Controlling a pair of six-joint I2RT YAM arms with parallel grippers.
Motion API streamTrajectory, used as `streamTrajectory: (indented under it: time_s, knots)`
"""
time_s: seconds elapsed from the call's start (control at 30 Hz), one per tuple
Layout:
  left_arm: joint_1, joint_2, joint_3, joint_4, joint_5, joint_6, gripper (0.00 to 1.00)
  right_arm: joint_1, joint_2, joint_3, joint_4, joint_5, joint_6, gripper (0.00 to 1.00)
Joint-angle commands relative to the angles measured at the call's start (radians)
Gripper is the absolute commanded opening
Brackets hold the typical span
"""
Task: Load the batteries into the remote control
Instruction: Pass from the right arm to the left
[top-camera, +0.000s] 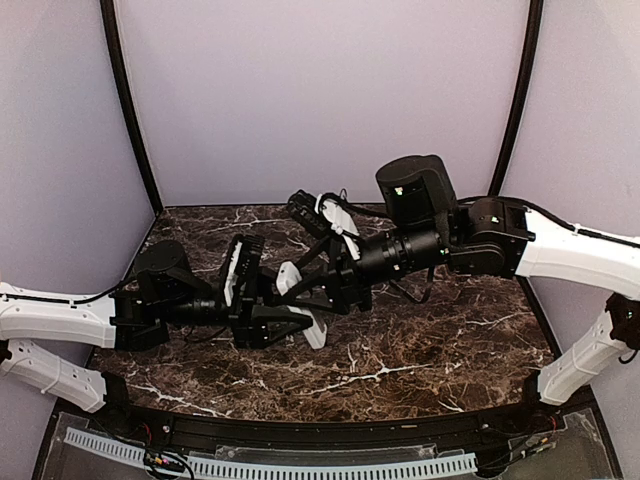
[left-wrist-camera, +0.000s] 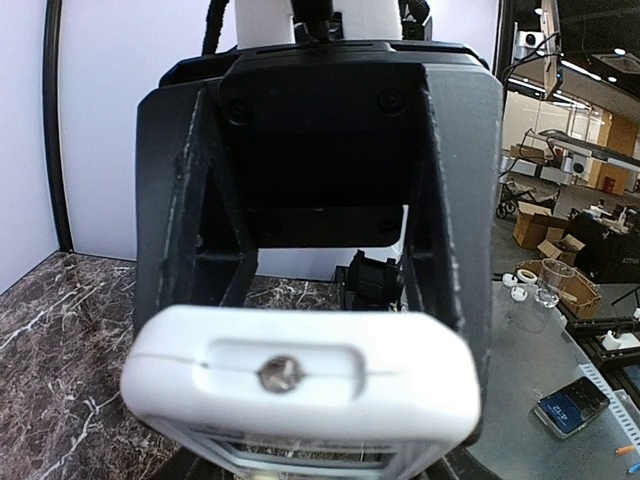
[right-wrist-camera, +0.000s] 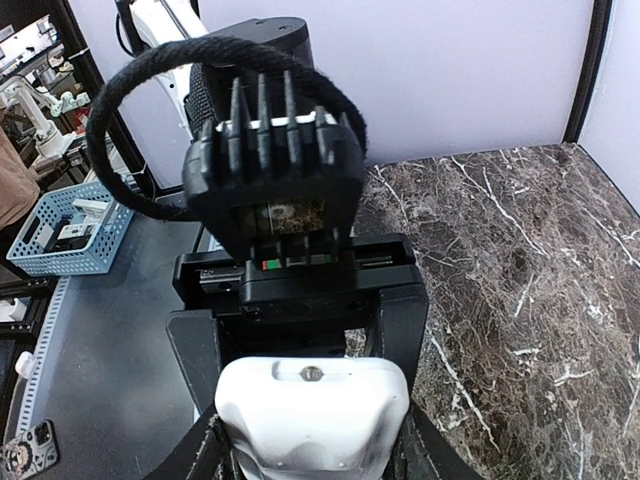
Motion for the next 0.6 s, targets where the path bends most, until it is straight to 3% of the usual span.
streamTrajectory:
  time_s: [0.0,0.27,0.33,0.43,0.57]
  knots:
    - [-0.001,0.002,0.002,0.025,0.024,0.006,0.54,-0.004,-0.021,-0.008,0.057,-0.006,-0.005,0.25]
    - [-0.001,0.015,0.02,-0.012,0.024,0.018,0.32,-0.004,-0.009,-0.013,0.058,-0.01,-0.004,0.25]
    - [-0.001,0.012,0.021,-0.026,0.018,0.019,0.25,-0.004,-0.01,-0.016,0.056,-0.003,-0.003,0.3]
    - [-0.001,0.007,0.027,-0.092,-0.023,0.019,0.12,-0.003,-0.018,-0.021,0.049,0.033,0.005,0.5]
    - [-0.001,0.001,0.059,-0.272,-0.135,0.012,0.03,-0.006,-0.043,-0.042,0.044,0.101,0.022,0.95]
